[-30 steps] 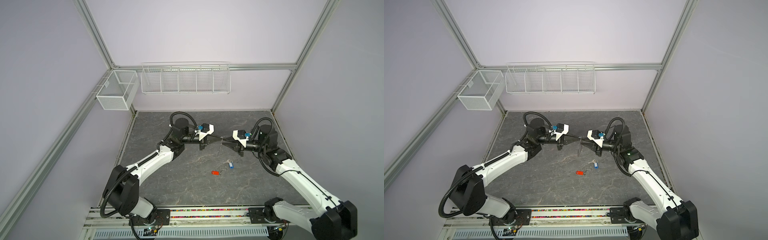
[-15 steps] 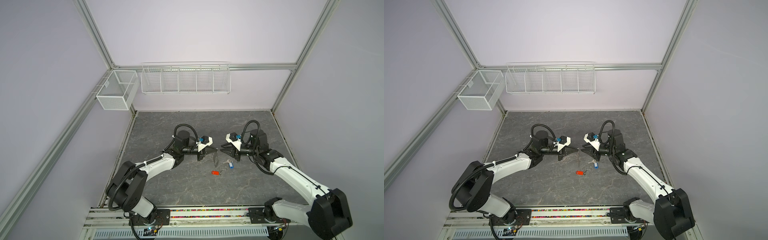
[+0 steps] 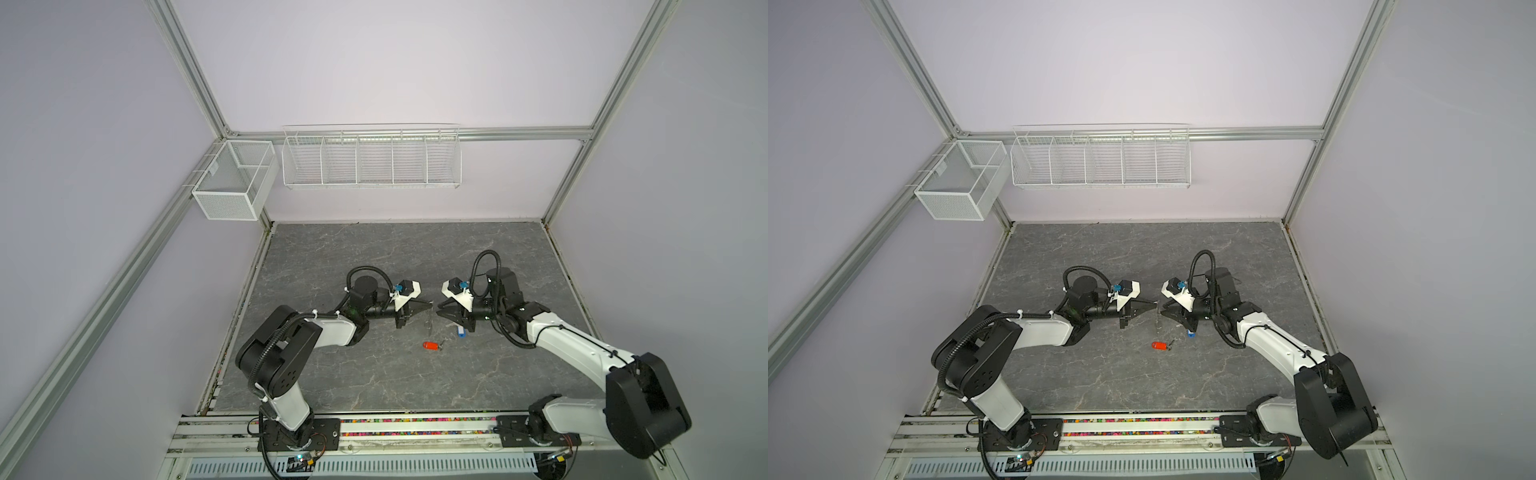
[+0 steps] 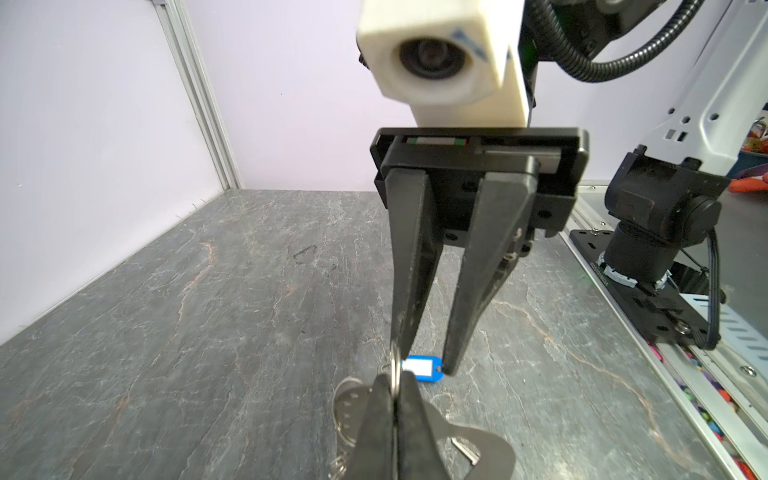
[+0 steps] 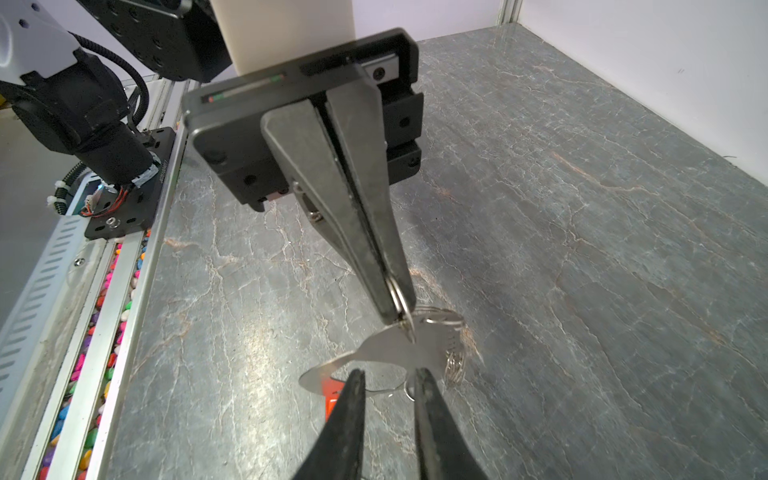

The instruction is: Put the keys on the keyring

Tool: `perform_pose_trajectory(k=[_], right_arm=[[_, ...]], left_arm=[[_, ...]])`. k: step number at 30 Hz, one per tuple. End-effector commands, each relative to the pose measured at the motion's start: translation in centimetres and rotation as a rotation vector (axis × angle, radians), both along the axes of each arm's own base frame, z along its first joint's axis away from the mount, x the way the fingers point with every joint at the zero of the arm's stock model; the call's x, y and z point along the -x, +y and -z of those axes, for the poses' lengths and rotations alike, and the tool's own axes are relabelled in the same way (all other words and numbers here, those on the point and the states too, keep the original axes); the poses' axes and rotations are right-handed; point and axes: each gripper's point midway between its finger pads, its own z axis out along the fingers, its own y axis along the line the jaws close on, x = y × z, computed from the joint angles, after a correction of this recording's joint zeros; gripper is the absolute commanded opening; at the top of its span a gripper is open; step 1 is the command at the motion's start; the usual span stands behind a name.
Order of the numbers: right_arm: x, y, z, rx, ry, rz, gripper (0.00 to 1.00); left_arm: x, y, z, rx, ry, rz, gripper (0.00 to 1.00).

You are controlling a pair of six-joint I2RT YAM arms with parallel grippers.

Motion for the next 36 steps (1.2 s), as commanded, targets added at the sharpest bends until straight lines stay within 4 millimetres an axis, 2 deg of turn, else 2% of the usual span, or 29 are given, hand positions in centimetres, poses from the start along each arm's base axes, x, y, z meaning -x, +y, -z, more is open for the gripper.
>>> perform_pose_trajectory(k=[1, 7, 14, 26, 36], right_arm=[[0.4, 0.4, -0.1, -0.022, -0.066, -0.068, 0.24], [0.0, 0.8, -0.8, -0.051, -0.110, -0.092, 0.24], [0.0, 0.6, -2.5, -0.098, -0.136, -0.115, 0.23], [0.7, 0.1, -5.2, -0.125, -0.209, -0.135, 0.23], [0.9, 0.3, -5.5, -0.136, -0.192, -0.161, 0.19]], left_arm=[[-0.1, -0.1, -1.8, 0.051, -0.026, 0.020, 0.00], [0.2, -0.3, -2.7, 0.064, -0.019, 0.049, 0.00], [0.4, -0.5, -4.6, 0.082, -0.033, 0.070, 0.00], [1.0, -1.0, -5.2, 0.075, -0.043, 0.107, 0.00], [1.6, -1.3, -5.7, 0.067, -0.062, 0.123, 0.00]])
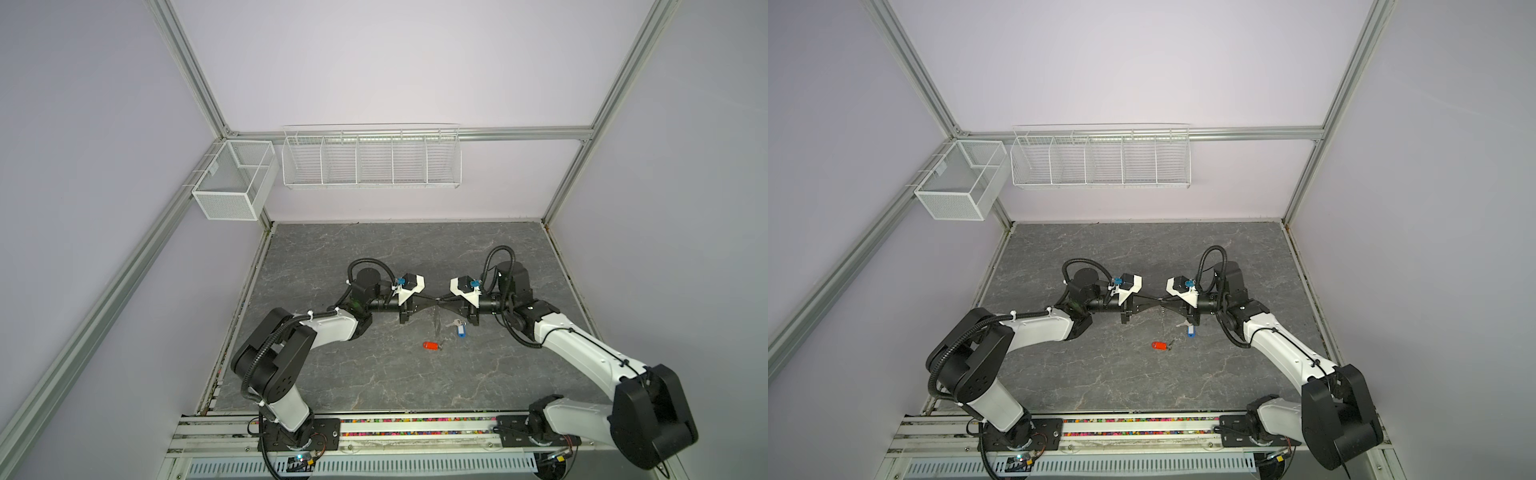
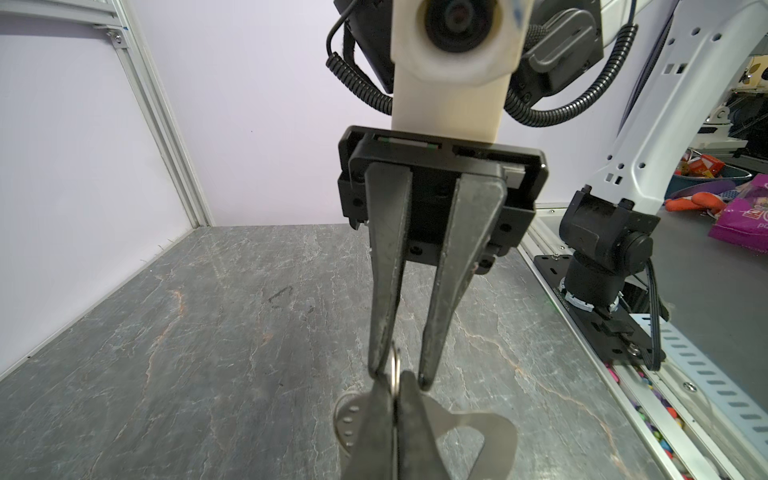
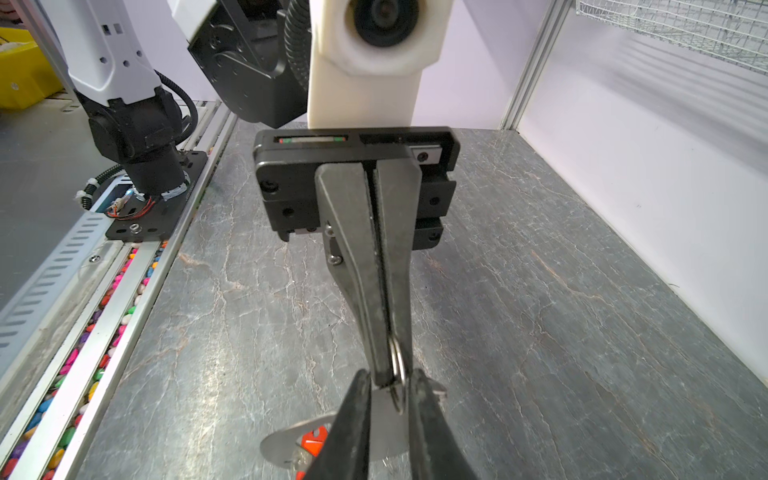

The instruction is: Put the keys on the keyring

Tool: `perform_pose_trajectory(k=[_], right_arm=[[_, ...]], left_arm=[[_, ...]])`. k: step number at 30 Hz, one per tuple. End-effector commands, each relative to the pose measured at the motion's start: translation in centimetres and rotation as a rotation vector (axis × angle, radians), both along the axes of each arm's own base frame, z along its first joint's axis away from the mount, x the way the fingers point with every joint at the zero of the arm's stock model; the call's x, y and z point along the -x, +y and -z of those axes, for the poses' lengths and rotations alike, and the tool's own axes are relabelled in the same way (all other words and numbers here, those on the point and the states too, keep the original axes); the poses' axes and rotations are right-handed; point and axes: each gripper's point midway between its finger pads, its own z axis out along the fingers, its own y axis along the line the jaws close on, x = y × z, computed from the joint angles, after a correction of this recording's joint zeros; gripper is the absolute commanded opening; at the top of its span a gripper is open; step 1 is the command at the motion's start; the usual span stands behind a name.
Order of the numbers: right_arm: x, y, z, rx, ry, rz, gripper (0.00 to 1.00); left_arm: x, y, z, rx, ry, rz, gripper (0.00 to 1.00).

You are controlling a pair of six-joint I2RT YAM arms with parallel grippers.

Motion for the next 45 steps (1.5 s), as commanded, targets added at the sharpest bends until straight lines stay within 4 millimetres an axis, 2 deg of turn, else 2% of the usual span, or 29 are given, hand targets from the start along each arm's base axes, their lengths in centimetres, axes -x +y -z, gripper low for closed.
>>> perform_pose_trajectory(k=[1, 10, 16, 25, 26, 28, 31, 33, 39, 45], right_arm=[[0.6, 0.2, -0.6, -0.012, -0.009, -0.048, 0.18], [0.7, 0.0, 0.3, 0.014, 0.013, -0.048, 0.16], [0.8, 0.1, 0.0, 0.003, -0.002, -0.054, 0.07], [0.6, 0.2, -0.4, -0.014, 0.007, -0.044, 0.07], [0.4, 0.2, -0.4, -0.010, 0.016, -0.032, 0.07], [0.1, 0.0, 0.1, 0.014, 0.056, -0.012, 0.07], [-0.3, -0.3, 0.8, 0.056, 0.110, 0.025, 0.07], [-0.5, -0.5, 1.1, 0.082, 0.131, 0.049, 0.07], [-1.3, -1.1, 1.4, 0.118, 0.152, 0.114, 0.07], [-1.2, -1.1, 1.1, 0.123, 0.195, 0.126, 0.07]], left_arm=[[0.4, -0.2, -2.6, 0.044, -0.066, 0.022, 0.00], [0.6, -0.2, -3.3, 0.063, -0.071, 0.036, 0.00], [0.8, -0.2, -3.1, 0.058, -0.065, 0.051, 0.00], [0.9, -0.3, -3.0, 0.048, -0.053, 0.065, 0.00], [0.6, -0.2, -3.0, 0.045, -0.048, 0.054, 0.04], [-0.1, 0.3, -2.8, 0.030, -0.026, 0.032, 0.27], [-1.1, 1.4, -3.1, 0.029, -0.049, -0.027, 0.45], [-1.6, 2.0, -2.7, -0.012, -0.070, -0.069, 0.49], [-2.3, 3.5, -0.5, -0.165, -0.090, -0.196, 0.49], [-1.4, 3.7, 1.2, -0.257, -0.107, -0.224, 0.49]])
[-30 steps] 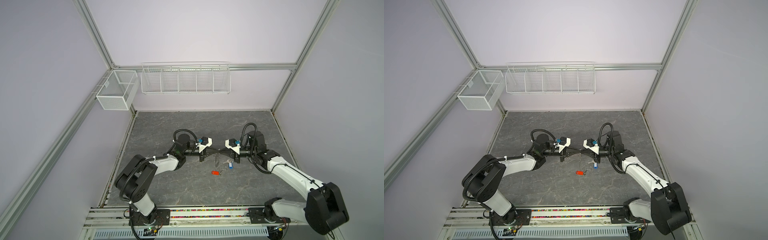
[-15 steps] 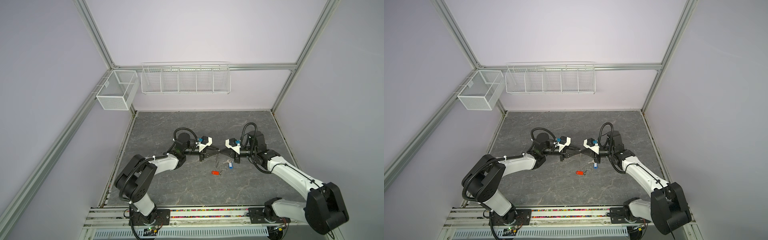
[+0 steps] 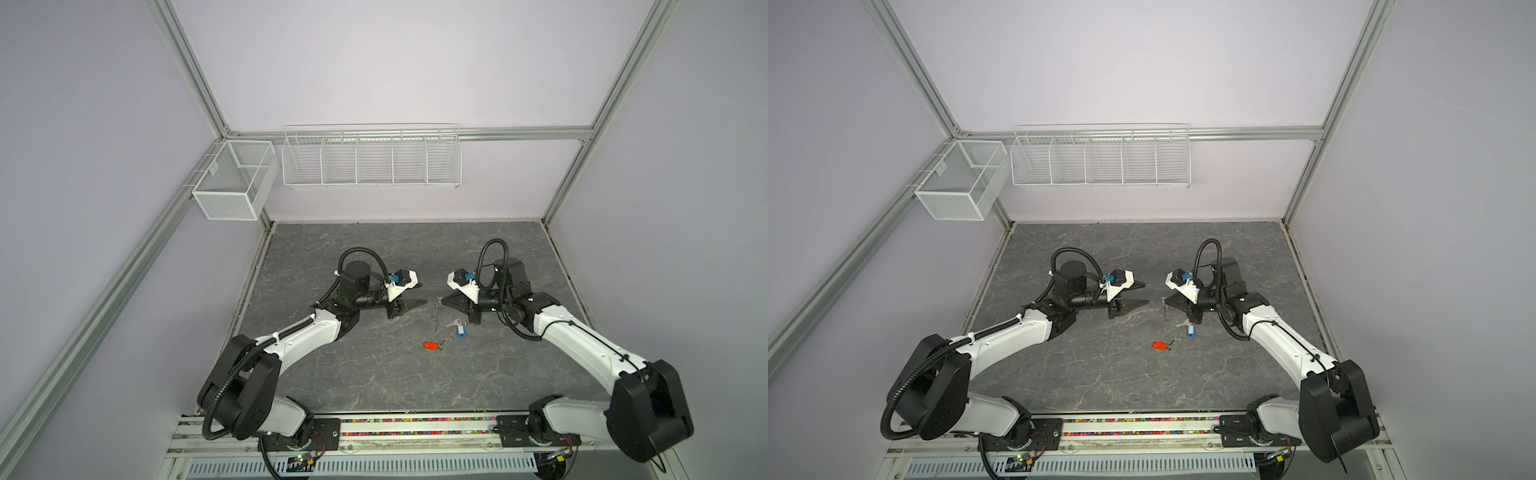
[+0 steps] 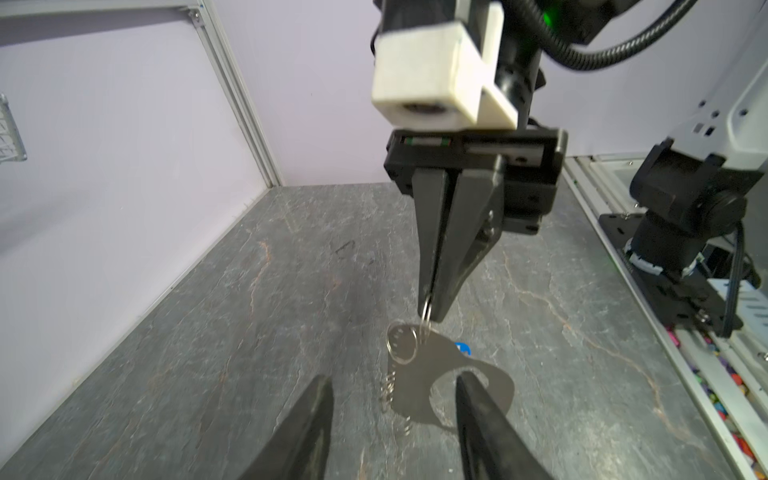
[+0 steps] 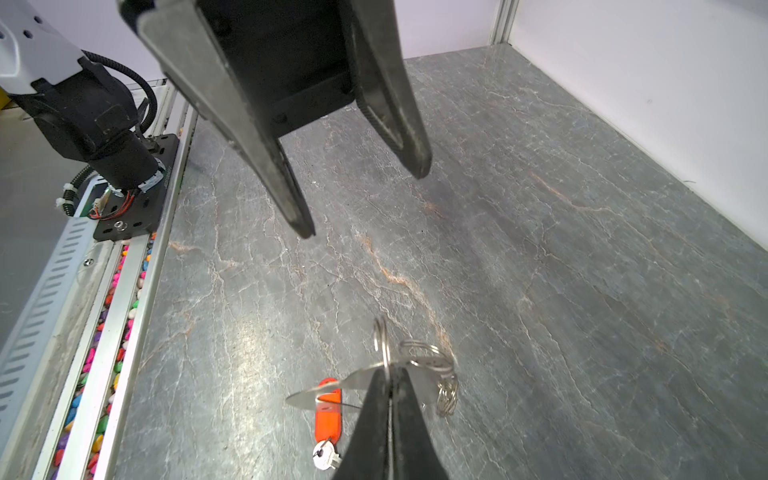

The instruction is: Put the keys on the keyring

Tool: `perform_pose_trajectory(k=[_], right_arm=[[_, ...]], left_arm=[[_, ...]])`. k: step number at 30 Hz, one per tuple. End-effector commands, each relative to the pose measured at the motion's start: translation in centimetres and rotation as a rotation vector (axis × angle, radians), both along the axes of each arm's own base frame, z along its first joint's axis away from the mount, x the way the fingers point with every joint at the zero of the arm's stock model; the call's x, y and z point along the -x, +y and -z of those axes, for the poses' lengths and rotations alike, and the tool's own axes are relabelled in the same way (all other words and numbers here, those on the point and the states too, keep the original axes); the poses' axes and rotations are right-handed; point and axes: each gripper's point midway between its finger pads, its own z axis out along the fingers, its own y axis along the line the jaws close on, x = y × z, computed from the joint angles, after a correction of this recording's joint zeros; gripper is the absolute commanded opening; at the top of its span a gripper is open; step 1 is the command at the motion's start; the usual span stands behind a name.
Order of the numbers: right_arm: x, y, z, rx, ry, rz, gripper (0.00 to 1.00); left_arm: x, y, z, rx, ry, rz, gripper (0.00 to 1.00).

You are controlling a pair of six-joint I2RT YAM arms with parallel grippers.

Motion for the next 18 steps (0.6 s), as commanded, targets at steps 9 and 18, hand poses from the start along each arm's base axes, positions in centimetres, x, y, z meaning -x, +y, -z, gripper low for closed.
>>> perform_pose_trajectory(k=[9, 18], right_arm=[[1.1, 0.4, 0.1, 0.036, 0.074, -0.029, 0.07], [1.8, 1.4, 0.3, 0.055, 0.074, -0.071, 0.07]], left_arm=[[1.8, -2.2, 1.7, -0.141, -0.065, 0.028, 0.37], [1.8, -2.4, 2.4, -0.213, -0.080, 0.002, 0.30]])
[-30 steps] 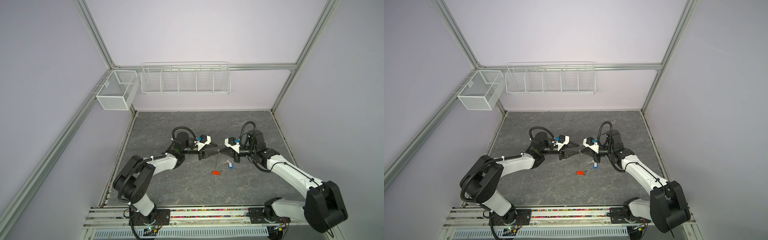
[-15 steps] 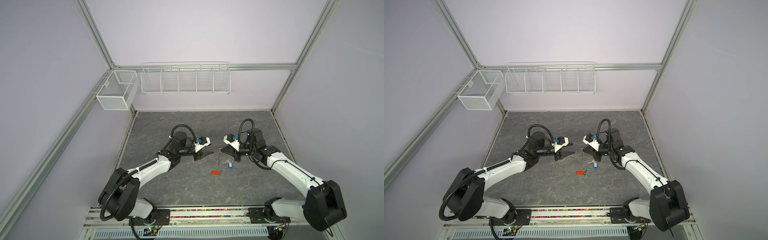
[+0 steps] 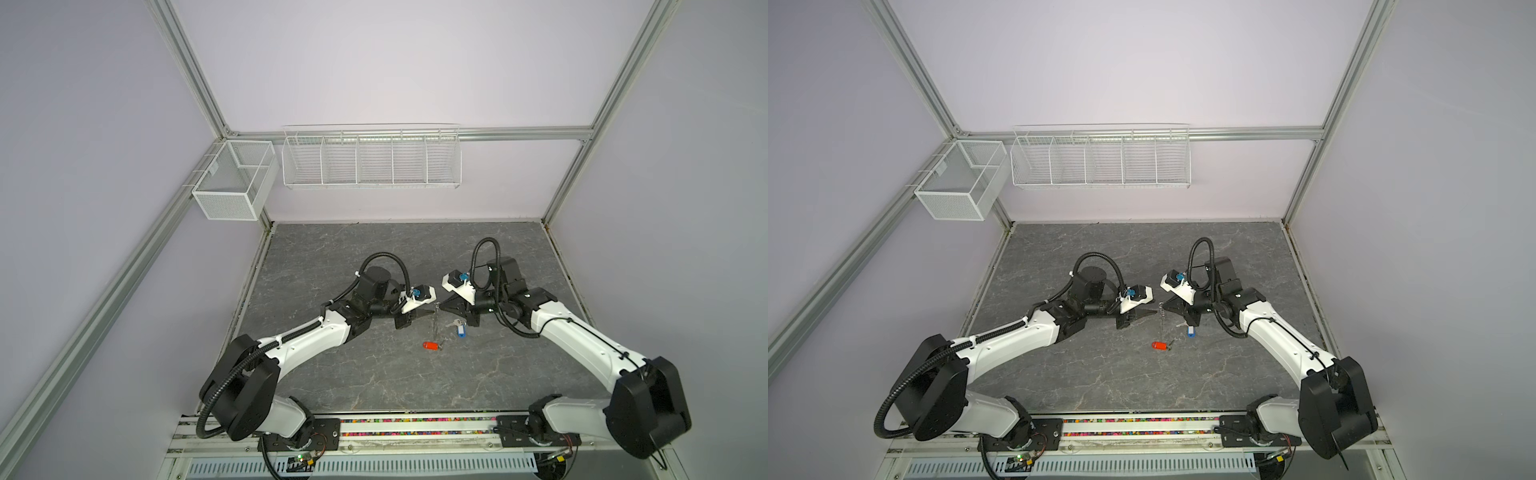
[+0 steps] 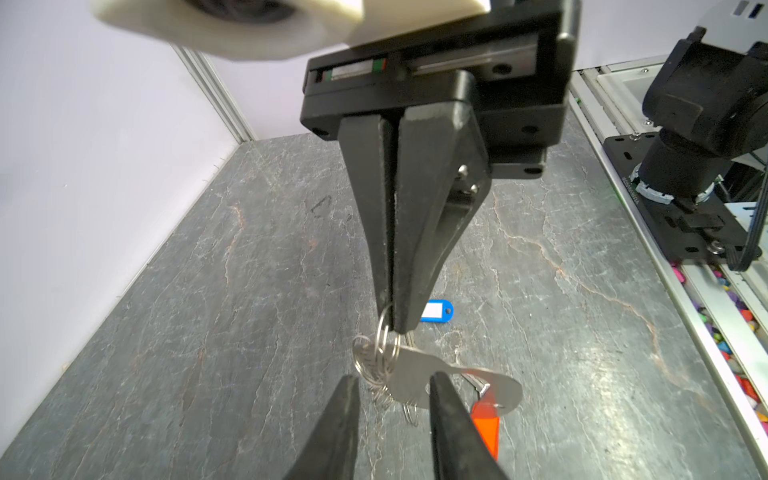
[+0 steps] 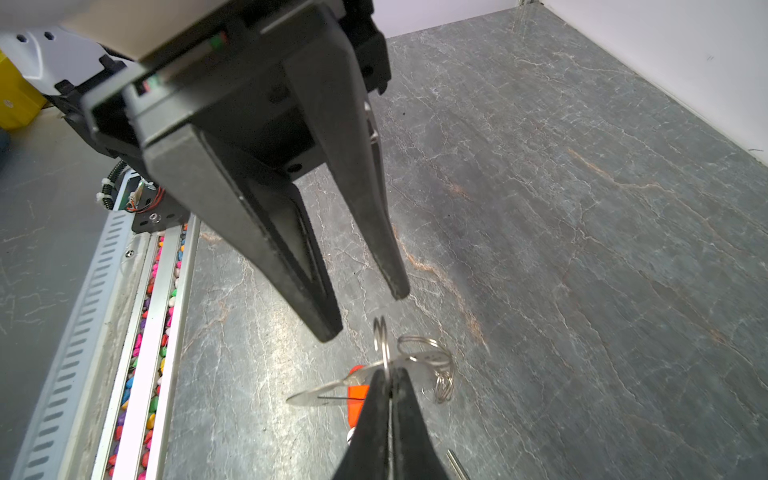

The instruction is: Put the keys on the keyring

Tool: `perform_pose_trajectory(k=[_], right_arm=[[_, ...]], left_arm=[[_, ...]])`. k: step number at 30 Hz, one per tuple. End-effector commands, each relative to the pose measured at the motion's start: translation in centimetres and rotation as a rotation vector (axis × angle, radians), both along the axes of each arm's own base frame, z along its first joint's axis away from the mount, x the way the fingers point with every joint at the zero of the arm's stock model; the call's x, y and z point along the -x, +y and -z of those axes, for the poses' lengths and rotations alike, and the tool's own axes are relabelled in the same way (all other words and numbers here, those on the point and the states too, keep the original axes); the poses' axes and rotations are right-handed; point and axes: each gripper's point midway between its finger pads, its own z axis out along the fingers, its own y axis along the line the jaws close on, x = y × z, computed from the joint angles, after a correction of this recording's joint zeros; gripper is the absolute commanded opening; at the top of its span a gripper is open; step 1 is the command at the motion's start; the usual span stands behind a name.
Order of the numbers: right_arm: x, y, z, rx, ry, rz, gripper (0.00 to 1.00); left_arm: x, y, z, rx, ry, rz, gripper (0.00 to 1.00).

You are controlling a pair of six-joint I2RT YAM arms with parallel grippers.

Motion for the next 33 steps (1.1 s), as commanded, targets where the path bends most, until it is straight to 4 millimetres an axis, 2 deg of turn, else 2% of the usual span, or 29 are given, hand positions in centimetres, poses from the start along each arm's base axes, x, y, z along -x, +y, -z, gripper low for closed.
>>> perform_pose_trajectory(k=[1, 6, 15, 19, 24, 33], right_arm=[[0.2, 0.6, -0.2, 0.010, -0.007, -0.035, 0.07], [0.4, 1.0, 0.1, 0.024, -0.003, -0.045, 0.07], [0.3, 1.3, 0.2, 0.027, -0.003, -0.054, 0.07], [0.3, 1.4, 0.2, 0.028, 0.000, -0.060, 0.07], [0.1, 1.5, 0.2, 0.029, -0.002, -0.062, 0.07], [0.0, 1.5, -0.5, -0.002, -0.054, -0.075, 0.07]], left_arm=[[-0.3, -0.1, 0.0, -0.033, -0.027, -0.016, 0.30], [-0.5, 0.0, -0.5, -0.014, -0.028, -0.037, 0.29], [-0.1, -0.2, 0.2, -0.013, -0.008, -0.012, 0.18], [-0.1, -0.5, -0.3, 0.016, -0.004, -0.010, 0.16], [0.2, -0.6, -0.2, 0.024, 0.011, 0.005, 0.01], [0.9, -0.3, 0.9, -0.028, 0.041, 0.036, 0.00]])
